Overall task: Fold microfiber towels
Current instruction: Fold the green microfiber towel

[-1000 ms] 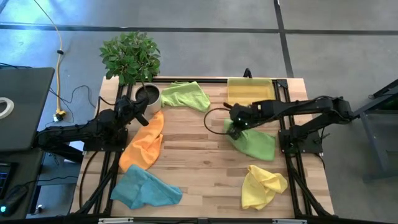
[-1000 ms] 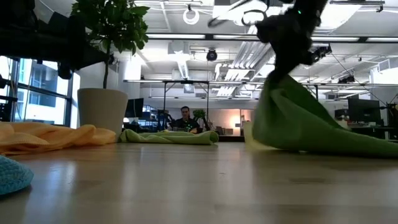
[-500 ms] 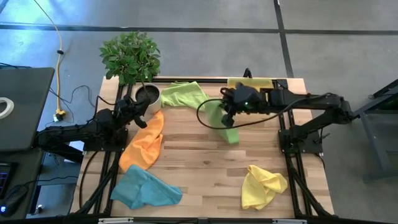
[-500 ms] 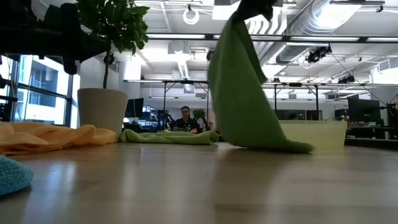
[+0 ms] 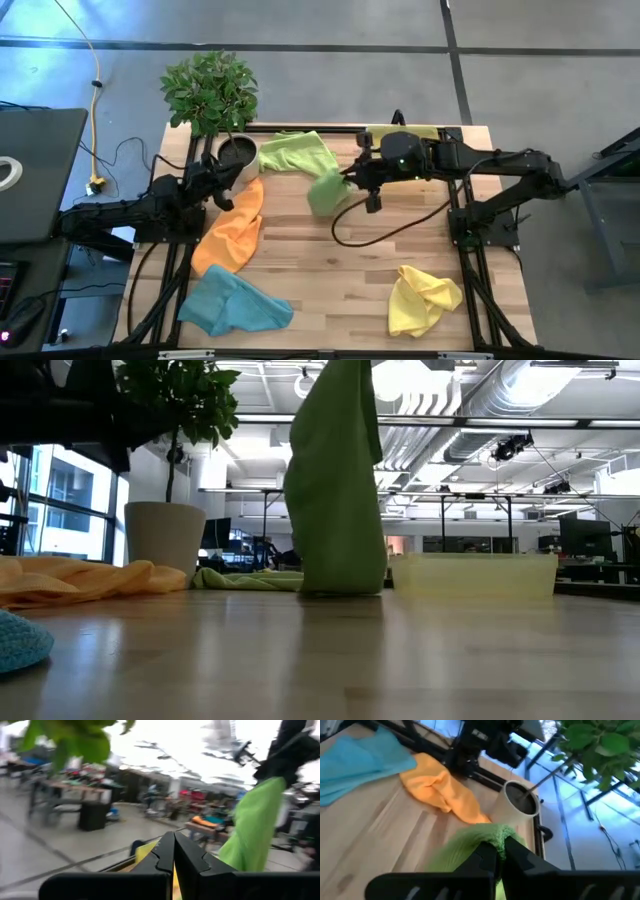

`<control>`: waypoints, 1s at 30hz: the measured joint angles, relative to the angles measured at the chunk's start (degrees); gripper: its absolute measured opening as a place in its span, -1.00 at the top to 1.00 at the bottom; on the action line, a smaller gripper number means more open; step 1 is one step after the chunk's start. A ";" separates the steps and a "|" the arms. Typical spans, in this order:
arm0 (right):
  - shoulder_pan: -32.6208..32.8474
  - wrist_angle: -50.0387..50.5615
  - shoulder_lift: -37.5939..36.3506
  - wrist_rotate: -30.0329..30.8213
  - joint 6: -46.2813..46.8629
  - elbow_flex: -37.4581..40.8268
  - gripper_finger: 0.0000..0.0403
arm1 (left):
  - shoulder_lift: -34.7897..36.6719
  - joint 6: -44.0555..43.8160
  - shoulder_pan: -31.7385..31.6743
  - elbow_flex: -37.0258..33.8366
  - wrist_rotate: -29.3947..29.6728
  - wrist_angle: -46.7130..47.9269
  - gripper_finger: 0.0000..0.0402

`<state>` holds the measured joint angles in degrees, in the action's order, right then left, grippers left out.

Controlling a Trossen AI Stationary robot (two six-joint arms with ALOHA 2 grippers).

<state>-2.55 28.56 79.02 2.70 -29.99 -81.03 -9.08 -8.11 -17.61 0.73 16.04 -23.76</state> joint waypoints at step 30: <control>-0.04 -12.97 17.39 -2.16 -11.78 0.02 1.00 | -5.25 12.02 0.00 4.47 -14.23 -4.16 0.18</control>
<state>-2.59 15.59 96.41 0.54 -41.78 -81.01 -14.33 3.91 -17.61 5.20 1.81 -27.92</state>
